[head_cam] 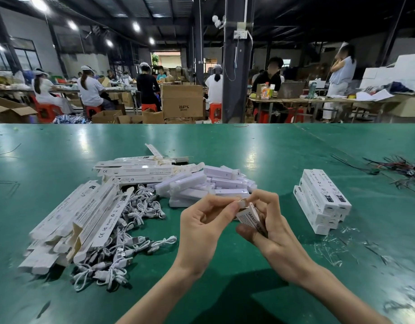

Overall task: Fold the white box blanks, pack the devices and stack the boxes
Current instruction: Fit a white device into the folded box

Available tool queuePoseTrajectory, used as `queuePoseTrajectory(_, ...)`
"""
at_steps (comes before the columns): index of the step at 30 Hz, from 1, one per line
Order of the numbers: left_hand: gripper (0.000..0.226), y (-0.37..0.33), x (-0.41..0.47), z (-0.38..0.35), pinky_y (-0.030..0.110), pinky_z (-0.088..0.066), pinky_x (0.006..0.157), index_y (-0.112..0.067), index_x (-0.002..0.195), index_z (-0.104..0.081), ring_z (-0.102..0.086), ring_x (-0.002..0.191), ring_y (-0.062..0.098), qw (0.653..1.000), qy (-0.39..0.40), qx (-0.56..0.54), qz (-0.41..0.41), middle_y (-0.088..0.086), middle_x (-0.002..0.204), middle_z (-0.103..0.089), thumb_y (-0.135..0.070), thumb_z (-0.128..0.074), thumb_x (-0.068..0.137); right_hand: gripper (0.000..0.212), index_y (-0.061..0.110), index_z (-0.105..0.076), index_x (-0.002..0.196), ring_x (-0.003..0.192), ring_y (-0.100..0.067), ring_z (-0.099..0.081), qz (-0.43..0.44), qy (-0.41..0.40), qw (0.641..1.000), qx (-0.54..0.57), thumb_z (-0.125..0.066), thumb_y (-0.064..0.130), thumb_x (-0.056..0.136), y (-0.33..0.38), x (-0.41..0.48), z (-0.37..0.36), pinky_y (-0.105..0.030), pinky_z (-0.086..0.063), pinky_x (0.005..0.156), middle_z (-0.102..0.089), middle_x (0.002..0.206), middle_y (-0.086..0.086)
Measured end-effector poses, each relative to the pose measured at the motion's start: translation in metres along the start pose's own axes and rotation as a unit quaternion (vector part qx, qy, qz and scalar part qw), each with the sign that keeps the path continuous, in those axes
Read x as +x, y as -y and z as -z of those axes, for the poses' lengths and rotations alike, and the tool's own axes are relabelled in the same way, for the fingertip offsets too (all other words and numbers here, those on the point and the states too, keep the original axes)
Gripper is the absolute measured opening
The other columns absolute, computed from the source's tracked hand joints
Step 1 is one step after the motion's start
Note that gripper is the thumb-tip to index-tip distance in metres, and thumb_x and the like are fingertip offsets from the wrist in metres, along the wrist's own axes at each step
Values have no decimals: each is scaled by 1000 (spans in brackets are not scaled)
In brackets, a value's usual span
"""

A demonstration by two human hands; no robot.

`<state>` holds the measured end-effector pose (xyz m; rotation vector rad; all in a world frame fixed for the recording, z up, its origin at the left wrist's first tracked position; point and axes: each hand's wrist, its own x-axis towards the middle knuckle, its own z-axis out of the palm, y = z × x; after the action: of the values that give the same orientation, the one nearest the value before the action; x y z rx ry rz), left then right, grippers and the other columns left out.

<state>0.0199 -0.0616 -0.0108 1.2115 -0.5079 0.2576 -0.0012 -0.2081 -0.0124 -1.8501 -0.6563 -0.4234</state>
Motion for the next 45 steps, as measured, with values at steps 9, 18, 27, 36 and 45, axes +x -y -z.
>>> queuePoseTrajectory(9, 12, 1, 0, 2, 23, -55, 76, -3, 86, -73, -72, 85, 17, 1000, 6, -10, 4, 9, 88, -76, -11, -69, 77, 48, 36, -32, 111, 70, 0, -50, 4, 5, 1000, -3, -57, 2, 88, 0, 0, 0, -12, -43, 65, -60, 94, 19)
queuePoseTrajectory(18, 14, 1, -1, 0, 19, -54, 75, -2, 86, -73, -72, 84, 15, 1000, 2, -11, 6, 9, 89, -76, -12, -70, 76, 49, 35, -29, 111, 74, -2, -51, 17, -1, 1000, -17, -56, 1, 87, -4, -1, -1, -18, -46, 67, -59, 98, 18)
queuePoseTrajectory(27, 10, 4, -4, 1, 27, -53, 85, -11, 81, -72, -70, 97, 21, 995, 52, 62, -57, 5, 102, -72, -21, -71, 82, 59, 38, -28, 118, 83, -8, -59, 29, 1, 999, -29, -53, -7, 88, -7, 0, 1, -21, -50, 73, -60, 105, 12)
queuePoseTrajectory(36, 9, 21, -2, 7, 31, -55, 83, -10, 82, -68, -70, 92, 21, 988, 38, 120, -90, 1, 99, -73, -18, -72, 85, 63, 48, -21, 119, 76, -21, -54, 21, 27, 995, -90, -53, 9, 83, -9, 2, 0, -45, -50, 71, -54, 100, 2)
queuePoseTrajectory(45, 3, 34, 31, 43, 19, -55, 71, -15, 82, -70, -68, 78, 12, 976, -208, -9, 68, -1, 79, -74, -13, -68, 82, 36, 36, -34, 119, 69, -3, -45, -141, 151, 961, -186, -59, 36, 93, -28, 3, 6, -18, -36, 65, -51, 84, 8)
